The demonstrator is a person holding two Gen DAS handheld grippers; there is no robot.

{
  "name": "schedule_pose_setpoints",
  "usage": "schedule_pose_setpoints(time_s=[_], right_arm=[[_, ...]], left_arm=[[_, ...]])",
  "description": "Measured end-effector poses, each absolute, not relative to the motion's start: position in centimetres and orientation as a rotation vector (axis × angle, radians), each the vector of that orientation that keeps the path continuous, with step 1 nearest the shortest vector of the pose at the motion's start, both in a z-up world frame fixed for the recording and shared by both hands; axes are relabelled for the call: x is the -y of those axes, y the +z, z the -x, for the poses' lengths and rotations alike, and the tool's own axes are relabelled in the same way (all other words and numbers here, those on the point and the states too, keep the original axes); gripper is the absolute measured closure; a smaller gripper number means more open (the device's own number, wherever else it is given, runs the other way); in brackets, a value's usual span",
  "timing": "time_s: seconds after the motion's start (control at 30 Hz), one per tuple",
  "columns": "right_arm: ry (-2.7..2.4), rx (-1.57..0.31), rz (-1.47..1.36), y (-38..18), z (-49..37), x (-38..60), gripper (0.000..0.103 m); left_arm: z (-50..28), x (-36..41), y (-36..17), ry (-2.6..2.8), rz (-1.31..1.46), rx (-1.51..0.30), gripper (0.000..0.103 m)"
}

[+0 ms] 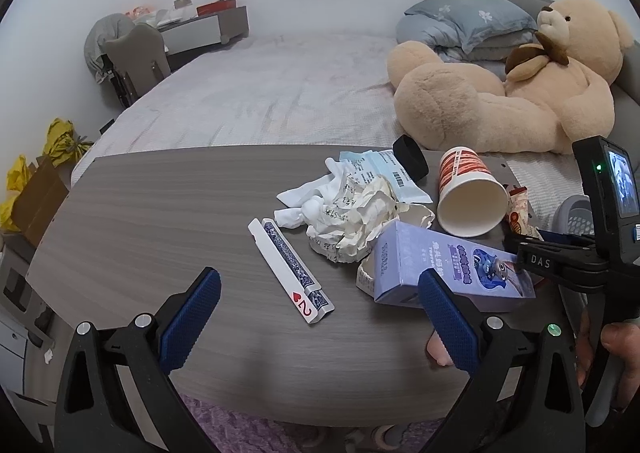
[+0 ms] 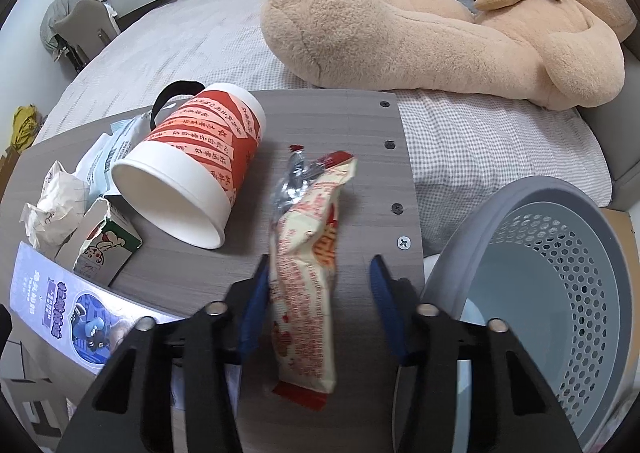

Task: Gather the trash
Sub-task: 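Reach the right tool to the snack wrapper and close on it, then lift the wrapper with the right tool while the left tool grasps the red-striped cup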

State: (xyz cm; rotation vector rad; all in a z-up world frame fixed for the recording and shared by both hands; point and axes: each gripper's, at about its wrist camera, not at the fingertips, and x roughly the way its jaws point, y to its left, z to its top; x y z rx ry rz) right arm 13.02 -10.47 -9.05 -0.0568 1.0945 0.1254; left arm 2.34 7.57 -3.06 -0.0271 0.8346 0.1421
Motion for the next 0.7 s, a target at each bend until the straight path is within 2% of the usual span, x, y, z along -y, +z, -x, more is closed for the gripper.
schedule_pose_setpoints(time_s=[0.03, 0.7], right_arm=[[0.128, -1.098, 0.056, -9.1, -13.1, 10.5, 0.075], [0.182, -0.985, -0.13, -4.0, -7.6, 15.7, 0.076]], left_arm=[[-2.3, -7.5, -3.0, 0.139, 0.027, -0.834, 0.006], [-7.1, -1.8, -1.1, 0.011, 0.01, -0.861, 0.006]])
